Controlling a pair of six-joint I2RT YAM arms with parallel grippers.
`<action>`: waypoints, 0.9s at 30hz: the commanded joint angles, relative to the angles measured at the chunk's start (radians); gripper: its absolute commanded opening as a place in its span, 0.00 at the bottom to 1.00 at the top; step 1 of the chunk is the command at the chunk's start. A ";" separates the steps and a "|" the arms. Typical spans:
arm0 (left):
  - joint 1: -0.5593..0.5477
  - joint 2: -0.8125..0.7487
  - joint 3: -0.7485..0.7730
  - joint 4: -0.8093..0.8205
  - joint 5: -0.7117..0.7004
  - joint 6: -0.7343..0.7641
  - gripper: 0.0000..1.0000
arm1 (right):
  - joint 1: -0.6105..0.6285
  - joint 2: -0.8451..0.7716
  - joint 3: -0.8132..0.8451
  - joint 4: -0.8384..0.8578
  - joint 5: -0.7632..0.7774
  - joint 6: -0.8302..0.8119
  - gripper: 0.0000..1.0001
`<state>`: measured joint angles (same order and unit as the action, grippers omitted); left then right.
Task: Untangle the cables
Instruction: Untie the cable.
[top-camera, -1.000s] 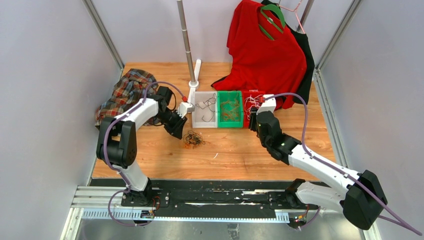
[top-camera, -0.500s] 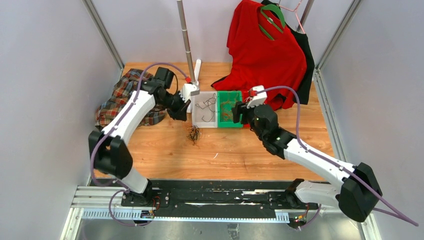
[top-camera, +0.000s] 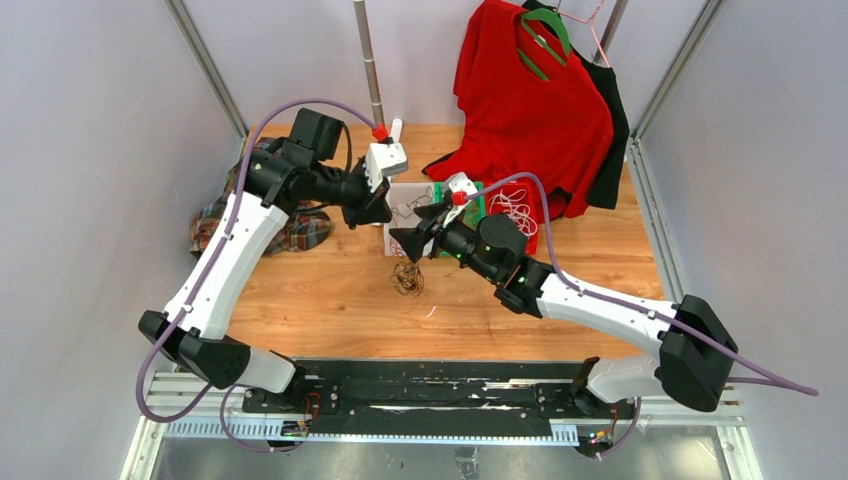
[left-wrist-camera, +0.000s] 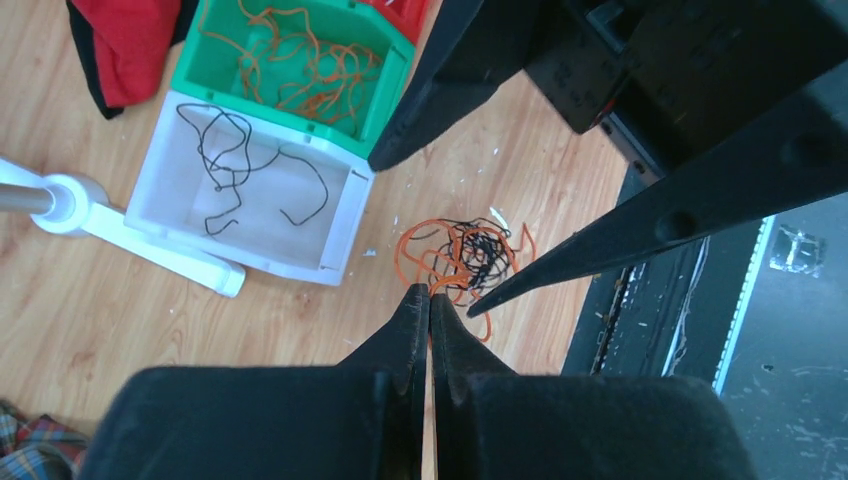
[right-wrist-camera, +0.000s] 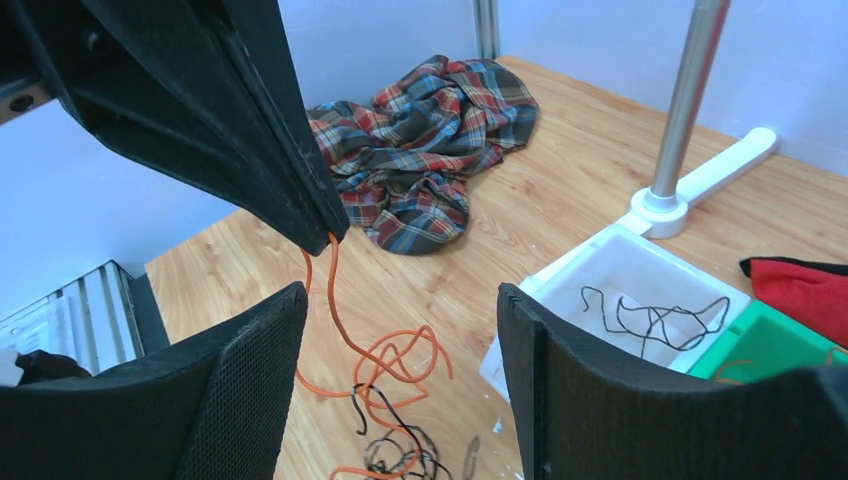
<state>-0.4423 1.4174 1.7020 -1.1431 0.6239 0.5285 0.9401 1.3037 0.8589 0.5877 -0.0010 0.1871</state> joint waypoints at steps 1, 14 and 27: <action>-0.020 -0.011 0.066 -0.033 0.053 -0.035 0.01 | 0.020 0.014 0.004 0.121 -0.012 0.015 0.70; -0.077 -0.031 0.127 -0.036 0.133 -0.081 0.00 | 0.034 0.113 0.039 0.146 0.147 -0.010 0.65; -0.083 -0.020 0.394 -0.036 0.129 -0.119 0.00 | 0.039 0.228 -0.108 0.271 0.274 0.042 0.59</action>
<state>-0.5148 1.4071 1.9980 -1.1847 0.7475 0.4347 0.9531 1.5040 0.8284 0.7830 0.1940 0.1978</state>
